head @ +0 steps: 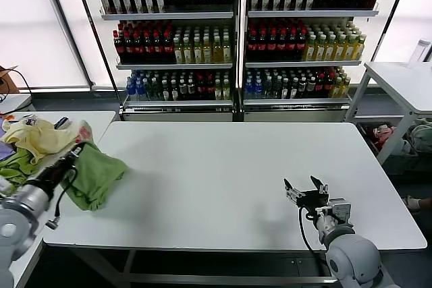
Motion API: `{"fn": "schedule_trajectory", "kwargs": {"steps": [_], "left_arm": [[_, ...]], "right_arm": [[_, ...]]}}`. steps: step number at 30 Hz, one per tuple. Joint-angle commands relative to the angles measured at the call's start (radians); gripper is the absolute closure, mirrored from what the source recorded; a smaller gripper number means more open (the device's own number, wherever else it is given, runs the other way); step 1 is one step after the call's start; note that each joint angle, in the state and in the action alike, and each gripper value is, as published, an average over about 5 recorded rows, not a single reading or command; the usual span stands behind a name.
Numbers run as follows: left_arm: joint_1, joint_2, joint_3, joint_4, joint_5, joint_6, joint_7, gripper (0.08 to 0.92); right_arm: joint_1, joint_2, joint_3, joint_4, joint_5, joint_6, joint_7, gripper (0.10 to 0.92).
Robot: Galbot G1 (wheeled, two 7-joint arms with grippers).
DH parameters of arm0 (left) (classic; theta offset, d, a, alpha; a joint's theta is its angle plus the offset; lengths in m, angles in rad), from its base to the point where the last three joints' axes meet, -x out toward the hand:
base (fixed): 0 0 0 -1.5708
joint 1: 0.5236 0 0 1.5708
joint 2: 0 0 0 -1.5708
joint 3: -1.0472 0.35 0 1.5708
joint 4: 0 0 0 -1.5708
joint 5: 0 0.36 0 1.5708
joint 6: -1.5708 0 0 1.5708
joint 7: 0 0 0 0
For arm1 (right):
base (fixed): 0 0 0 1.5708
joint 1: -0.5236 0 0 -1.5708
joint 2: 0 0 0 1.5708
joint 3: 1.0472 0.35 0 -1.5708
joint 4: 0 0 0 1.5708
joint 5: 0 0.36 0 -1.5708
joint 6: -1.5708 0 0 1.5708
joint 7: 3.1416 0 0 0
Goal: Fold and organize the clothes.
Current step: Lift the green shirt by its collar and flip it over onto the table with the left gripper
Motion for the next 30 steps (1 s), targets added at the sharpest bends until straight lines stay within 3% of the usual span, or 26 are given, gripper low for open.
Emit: {"fn": "schedule_trajectory", "kwargs": {"steps": [1, 7, 15, 21, 30], "left_arm": [[-0.1, -0.192, 0.483, -0.108, 0.374, -0.056, -0.047, 0.885], [-0.192, -0.351, 0.713, -0.069, 0.302, -0.038, -0.098, 0.885], [-0.28, -0.441, 0.849, 0.167, 0.526, -0.07, -0.087, 0.885], [-0.274, -0.425, 0.887, 0.155, 0.732, -0.128, -0.014, 0.842], [-0.126, -0.321, 0.766, -0.1, 0.67, -0.155, 0.044, 0.591]], "right_arm": [[0.0, 0.013, 0.011, -0.001, -0.007, 0.002, -0.001, 0.203], [-0.01, 0.02, 0.024, 0.007, -0.009, 0.002, 0.0, 0.203], [-0.028, 0.013, 0.056, 0.016, -0.004, 0.005, -0.005, 0.203], [-0.021, 0.017, 0.044, 0.022, -0.001, 0.008, -0.009, 0.203], [0.038, 0.063, -0.062, 0.018, 0.049, 0.034, 0.004, 0.203]]}}
